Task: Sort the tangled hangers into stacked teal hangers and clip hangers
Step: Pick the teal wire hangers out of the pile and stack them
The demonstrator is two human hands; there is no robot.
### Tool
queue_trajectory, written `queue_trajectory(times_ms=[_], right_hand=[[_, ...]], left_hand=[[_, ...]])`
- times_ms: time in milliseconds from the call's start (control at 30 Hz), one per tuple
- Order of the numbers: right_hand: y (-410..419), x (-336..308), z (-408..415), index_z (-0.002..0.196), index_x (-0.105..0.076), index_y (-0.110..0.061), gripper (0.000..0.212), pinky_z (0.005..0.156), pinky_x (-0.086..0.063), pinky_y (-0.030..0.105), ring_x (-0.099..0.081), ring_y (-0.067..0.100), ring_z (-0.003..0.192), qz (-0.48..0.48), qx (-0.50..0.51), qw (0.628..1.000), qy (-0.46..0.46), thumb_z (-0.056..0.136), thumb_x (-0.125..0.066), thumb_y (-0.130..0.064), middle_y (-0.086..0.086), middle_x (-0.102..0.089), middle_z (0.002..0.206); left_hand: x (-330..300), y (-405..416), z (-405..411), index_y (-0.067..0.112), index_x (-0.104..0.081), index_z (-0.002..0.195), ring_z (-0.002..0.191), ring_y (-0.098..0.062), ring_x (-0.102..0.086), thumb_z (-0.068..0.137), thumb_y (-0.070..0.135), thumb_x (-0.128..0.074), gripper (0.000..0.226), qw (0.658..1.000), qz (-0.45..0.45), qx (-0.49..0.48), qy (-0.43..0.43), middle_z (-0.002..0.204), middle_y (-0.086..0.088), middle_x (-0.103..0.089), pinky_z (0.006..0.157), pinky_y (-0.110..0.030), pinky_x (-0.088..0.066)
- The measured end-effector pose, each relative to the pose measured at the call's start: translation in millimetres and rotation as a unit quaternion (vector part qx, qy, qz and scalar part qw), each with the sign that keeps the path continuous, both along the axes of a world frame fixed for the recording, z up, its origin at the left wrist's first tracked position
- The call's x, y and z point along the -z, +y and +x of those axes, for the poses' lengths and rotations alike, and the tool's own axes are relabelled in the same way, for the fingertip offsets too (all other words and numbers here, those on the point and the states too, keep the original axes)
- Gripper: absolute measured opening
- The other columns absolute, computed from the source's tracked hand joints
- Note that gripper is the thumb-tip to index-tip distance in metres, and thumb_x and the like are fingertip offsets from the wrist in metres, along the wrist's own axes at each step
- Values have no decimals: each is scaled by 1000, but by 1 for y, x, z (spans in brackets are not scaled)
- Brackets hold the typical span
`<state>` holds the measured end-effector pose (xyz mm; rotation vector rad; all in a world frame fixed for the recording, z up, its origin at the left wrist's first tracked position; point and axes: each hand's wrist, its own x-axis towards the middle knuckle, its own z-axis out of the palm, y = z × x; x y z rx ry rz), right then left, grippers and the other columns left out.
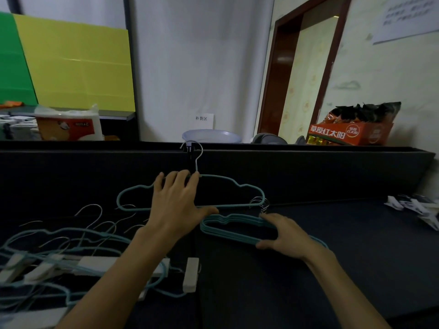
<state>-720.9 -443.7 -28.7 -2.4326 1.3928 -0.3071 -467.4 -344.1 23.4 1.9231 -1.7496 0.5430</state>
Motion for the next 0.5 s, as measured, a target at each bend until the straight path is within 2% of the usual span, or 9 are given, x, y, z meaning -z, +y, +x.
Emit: queue_trajectory(times_ms=[233, 267, 400, 500], right_hand=[[7, -14, -39, 142, -36, -31, 91, 106, -38, 35, -40, 11, 129, -33, 36, 996, -76, 64, -65, -71, -12, -39, 142], [8, -17, -50, 141, -37, -30, 88, 106, -39, 36, -41, 12, 130, -45, 51, 994, -85, 67, -64, -69, -11, -41, 143], [15, -27, -92, 141, -40, -20, 63, 106, -37, 34, -41, 16, 130, -105, 114, 983, -104, 86, -62, -41, -1, -43, 144], [19, -29, -115, 140, -43, -19, 57, 102, -39, 30, -45, 16, 126, -119, 148, 975, -118, 89, -61, -36, 0, -48, 140]], left_hand=[[4, -16, -26, 17, -39, 140, 130, -27, -38, 68, 72, -60, 93, 999, 21, 48, -13, 138, -5, -44, 112, -48, -19], [3, -19, -32, 18, -38, 141, 130, -26, -38, 68, 72, -60, 93, 998, 26, 61, -16, 139, -4, -44, 112, -47, -20], [4, -33, -55, 22, -34, 142, 127, -20, -39, 66, 77, -57, 96, 988, 83, 129, -33, 141, 1, -40, 106, -37, -33], [8, -43, -69, 24, -34, 141, 123, -17, -42, 66, 78, -56, 94, 975, 154, 160, -28, 139, 4, -41, 96, -36, -41]])
